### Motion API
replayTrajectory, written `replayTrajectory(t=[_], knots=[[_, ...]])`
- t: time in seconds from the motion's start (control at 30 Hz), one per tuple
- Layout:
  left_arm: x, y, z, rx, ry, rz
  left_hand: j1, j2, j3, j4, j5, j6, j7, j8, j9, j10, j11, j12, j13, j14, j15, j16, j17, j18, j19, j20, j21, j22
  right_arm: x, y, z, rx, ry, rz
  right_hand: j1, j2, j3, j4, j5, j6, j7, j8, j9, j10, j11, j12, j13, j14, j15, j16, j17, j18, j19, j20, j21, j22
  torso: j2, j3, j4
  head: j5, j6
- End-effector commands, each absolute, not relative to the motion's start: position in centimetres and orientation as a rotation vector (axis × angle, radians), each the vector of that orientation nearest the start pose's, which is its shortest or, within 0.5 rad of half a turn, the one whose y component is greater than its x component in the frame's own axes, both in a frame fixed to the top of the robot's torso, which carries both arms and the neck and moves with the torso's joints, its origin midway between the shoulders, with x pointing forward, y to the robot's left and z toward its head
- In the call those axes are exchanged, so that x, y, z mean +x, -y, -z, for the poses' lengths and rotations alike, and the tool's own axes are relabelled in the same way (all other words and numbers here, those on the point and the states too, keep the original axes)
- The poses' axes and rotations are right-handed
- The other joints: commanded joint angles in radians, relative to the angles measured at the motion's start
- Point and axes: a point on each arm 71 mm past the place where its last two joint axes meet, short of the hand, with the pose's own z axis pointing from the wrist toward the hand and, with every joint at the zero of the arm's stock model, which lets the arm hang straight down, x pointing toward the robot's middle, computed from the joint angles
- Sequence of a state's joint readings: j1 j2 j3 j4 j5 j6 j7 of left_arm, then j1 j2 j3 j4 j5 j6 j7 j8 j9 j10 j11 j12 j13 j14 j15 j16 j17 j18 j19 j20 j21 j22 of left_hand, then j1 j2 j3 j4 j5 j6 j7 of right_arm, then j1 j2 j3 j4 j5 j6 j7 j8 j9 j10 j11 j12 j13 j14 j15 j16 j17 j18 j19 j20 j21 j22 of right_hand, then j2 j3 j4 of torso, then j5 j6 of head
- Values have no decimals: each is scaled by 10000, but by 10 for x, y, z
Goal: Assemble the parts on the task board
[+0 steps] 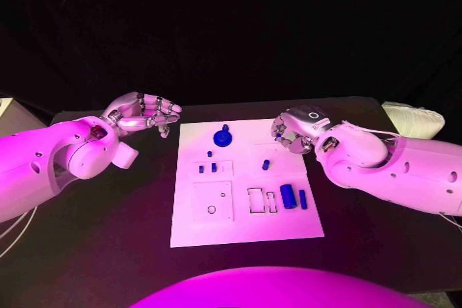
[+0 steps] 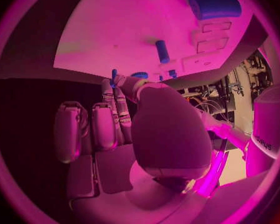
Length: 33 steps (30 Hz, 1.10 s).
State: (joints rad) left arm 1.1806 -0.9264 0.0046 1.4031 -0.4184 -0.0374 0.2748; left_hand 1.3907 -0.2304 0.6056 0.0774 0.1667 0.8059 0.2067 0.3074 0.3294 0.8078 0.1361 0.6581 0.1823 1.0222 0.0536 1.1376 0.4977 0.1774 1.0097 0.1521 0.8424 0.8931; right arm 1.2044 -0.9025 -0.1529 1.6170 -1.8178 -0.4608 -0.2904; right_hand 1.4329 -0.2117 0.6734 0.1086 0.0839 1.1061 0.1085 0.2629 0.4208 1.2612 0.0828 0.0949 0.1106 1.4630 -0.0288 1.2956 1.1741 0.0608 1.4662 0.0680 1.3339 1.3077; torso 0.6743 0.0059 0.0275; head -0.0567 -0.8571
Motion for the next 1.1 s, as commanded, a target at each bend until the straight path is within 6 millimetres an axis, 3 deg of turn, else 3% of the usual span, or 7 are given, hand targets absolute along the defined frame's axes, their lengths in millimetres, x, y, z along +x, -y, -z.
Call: replayTrajectory(t=[0.03,0.27,0.37,0.5,0.73,0.97,1.1], knots=[[500,-266,183,-7113,-17013,14113,-89,34,-20,-49,20,-62,-5,-59,-16,-51,28,-51,-13,21,64,-51,-13,59,16,-16,-43,-16,443,193,195,-3390,-14778,-5005,-47,28,137,-172,76,68,-22,61,0,517,-425,13,8,399,-71,46,-14,-163,472,-60,20,1561,12,2,-27,97,40],[499,-261,182,-7070,-16993,14234,-85,39,-18,-55,22,-72,-1,-62,-19,-59,32,-58,-17,16,67,-55,-15,60,12,-14,-51,-22,419,160,192,-3815,-14491,-6306,-62,23,164,-198,106,59,-17,61,11,518,-423,-9,2,392,-76,41,-27,-161,469,-65,13,1560,4,-9,-1,258,87],[498,-259,182,-7054,-16983,14286,-85,39,-18,-55,22,-72,-1,-62,-19,-59,32,-58,-17,16,67,-55,-15,60,12,-14,-51,-22,411,145,195,-4129,-14434,-6706,-62,23,164,-198,106,59,-17,61,11,518,-423,-9,2,392,-76,41,-27,-161,469,-65,13,1560,6,-26,0,436,88],[498,-255,182,-7030,-16970,14373,-85,39,-18,-55,22,-72,-1,-62,-19,-59,32,-58,-17,16,67,-55,-15,60,12,-14,-51,-22,401,128,204,-4510,-14494,-7080,-62,23,164,-198,106,59,-17,61,11,518,-423,-9,2,392,-76,41,-27,-161,469,-65,13,1560,4,-38,12,645,28],[497,-247,181,-6983,-16992,14550,-80,42,-19,-65,24,-89,5,-67,-24,-72,38,-66,-23,7,73,-64,-19,66,-3,-11,-75,-42,389,103,225,-4873,-14708,-7519,-87,24,190,-220,139,43,-5,58,22,515,-415,-35,-7,378,-76,10,-79,-148,452,-70,-53,1534,18,-26,25,880,-54],[496,-242,181,-6958,-17014,14658,-80,42,-19,-65,24,-89,5,-67,-24,-72,38,-66,-23,7,73,-64,-19,66,-3,-11,-75,-42,384,90,241,-5194,-15083,-7472,-97,25,198,-228,146,37,0,56,26,514,-412,-45,-10,376,-76,10,-81,-144,446,-71,-75,1525,21,-12,12,1071,-156],[496,-241,181,-6961,-17026,14686,-84,41,-23,-68,23,-100,9,-69,-28,-79,43,-72,-26,-2,78,-70,-22,64,-2,-8,-76,-41,382,88,248,-5327,-15206,-7375,-103,26,202,-232,150,34,3,56,28,513,-410,-50,-11,371,-76,-2,-100,-141,441,-70,-92,1518,26,-3,2,1187,-156]])
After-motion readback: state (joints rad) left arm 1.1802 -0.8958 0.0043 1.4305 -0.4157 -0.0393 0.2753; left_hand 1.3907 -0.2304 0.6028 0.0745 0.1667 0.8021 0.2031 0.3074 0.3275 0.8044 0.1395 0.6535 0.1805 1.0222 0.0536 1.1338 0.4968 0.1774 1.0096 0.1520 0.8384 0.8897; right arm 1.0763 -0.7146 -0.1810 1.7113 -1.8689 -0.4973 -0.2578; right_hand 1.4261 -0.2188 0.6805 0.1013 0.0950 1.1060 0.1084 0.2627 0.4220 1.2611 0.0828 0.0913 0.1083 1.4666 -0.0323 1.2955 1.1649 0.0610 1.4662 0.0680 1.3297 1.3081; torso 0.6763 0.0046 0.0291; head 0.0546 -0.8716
